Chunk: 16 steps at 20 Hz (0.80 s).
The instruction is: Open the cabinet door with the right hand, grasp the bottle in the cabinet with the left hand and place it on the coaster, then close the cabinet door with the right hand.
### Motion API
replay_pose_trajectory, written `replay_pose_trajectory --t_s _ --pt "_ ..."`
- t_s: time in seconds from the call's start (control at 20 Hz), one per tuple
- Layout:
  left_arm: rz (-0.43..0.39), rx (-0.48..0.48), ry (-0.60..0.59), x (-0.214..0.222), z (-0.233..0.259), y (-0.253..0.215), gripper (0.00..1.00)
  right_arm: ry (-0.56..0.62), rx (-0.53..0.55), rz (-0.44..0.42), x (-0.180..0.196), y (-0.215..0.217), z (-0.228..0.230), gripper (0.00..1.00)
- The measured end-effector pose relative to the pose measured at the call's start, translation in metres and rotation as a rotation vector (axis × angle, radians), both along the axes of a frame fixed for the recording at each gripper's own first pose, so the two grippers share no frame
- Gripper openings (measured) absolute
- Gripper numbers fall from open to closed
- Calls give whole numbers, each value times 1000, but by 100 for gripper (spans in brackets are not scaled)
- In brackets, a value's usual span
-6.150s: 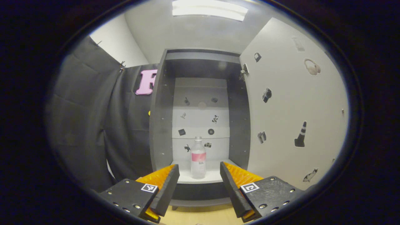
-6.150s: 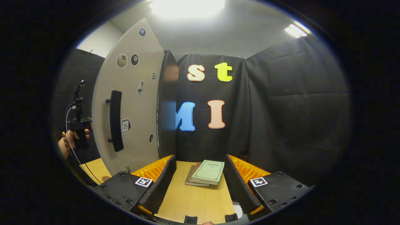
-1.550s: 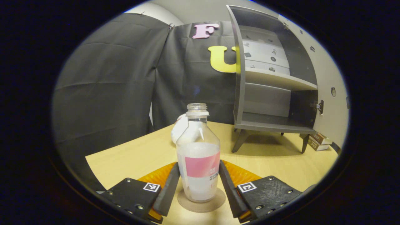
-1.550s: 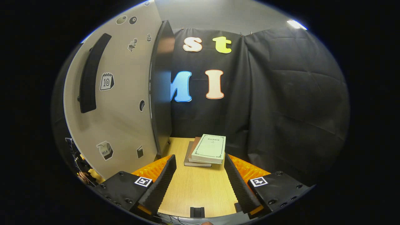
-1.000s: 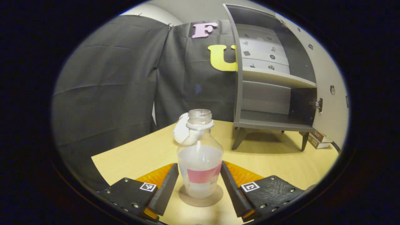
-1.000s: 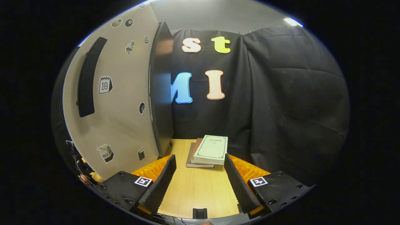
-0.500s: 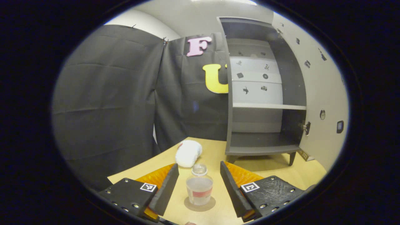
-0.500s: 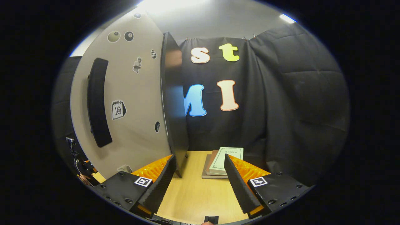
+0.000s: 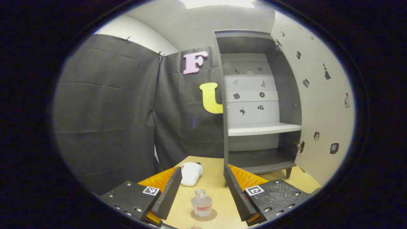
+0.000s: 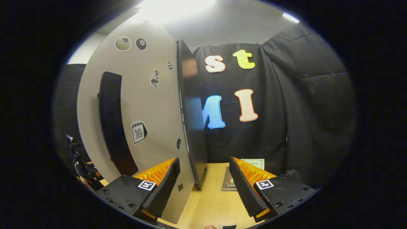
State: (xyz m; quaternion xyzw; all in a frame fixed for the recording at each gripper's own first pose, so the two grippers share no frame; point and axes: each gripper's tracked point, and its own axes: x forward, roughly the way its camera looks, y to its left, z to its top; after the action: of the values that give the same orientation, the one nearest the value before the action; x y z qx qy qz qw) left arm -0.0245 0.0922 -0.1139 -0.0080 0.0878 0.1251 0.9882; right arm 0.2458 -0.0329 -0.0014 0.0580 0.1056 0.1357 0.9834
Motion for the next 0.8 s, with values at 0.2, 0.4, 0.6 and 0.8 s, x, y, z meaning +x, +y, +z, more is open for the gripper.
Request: replay_pose_trajectory --t_s 0.2,0.4,0.6,0.8 --pt "-50 -12 -41 13 13 11 80 -17 -44 -40 -1 8 8 97" --pt "-90 -40 -62 29 16 27 80 -32 -92 -105 -6 12 12 96" --pt "-118 -53 -79 45 21 38 80 -20 -76 -80 -11 48 9 97" --pt "-136 -29 -80 48 20 50 80 -33 -106 -40 -8 79 12 97"
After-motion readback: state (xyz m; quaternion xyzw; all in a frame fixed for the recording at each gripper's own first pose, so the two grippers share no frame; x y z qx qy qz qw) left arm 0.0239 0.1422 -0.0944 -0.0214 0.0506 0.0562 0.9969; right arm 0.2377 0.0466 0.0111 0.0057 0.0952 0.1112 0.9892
